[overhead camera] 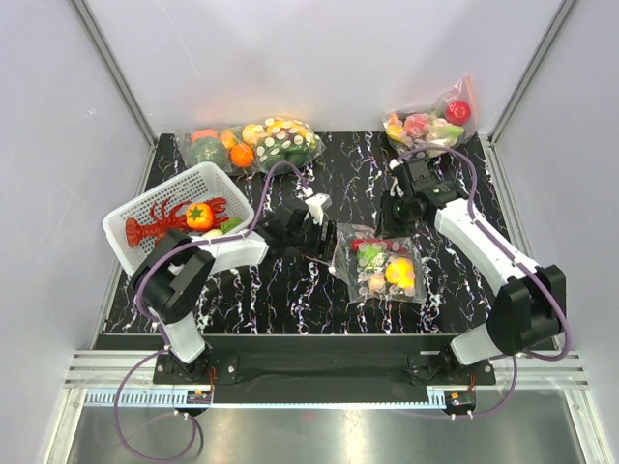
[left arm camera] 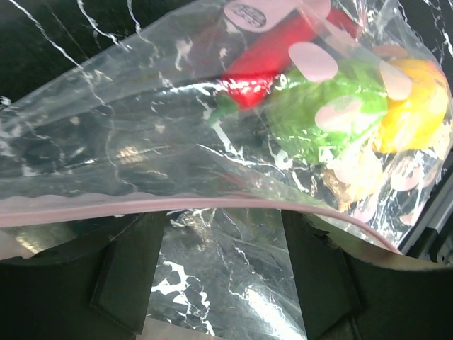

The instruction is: Open the zip-top bag and remove the fake food

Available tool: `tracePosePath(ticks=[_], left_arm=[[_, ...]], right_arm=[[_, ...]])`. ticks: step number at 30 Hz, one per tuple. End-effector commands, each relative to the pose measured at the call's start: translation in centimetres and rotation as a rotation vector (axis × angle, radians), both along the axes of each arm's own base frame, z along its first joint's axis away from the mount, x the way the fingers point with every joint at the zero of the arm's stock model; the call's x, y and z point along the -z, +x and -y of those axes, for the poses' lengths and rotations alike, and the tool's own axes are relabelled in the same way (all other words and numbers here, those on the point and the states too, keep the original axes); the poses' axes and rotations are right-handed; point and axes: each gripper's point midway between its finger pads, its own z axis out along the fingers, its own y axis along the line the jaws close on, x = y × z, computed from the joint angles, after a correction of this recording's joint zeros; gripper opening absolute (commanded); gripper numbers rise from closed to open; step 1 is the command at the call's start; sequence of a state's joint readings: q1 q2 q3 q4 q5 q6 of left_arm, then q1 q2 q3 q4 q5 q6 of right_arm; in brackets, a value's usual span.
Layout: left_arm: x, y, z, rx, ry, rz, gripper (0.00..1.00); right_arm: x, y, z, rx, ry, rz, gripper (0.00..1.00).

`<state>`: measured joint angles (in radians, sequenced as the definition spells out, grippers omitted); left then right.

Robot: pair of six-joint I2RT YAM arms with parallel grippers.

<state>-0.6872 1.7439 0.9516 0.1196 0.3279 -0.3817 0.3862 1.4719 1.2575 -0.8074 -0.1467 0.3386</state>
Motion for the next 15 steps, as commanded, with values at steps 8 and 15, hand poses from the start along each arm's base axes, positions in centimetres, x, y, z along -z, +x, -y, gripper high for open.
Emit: tracePosePath(ticks=[8, 15], left_arm=[[-1.4, -1.0, 2.0, 0.084, -0.117, 0.046, 0.73], [-0.6, -1.6, 2.6, 0.099, -0.111, 0.027, 0.75]], right_arm=[[7.3, 0.1, 2.5, 0.085, -0.128, -0.128, 0.27], [10.8, 0.1, 1.9, 0.066, -0.128, -0.202, 0.25]])
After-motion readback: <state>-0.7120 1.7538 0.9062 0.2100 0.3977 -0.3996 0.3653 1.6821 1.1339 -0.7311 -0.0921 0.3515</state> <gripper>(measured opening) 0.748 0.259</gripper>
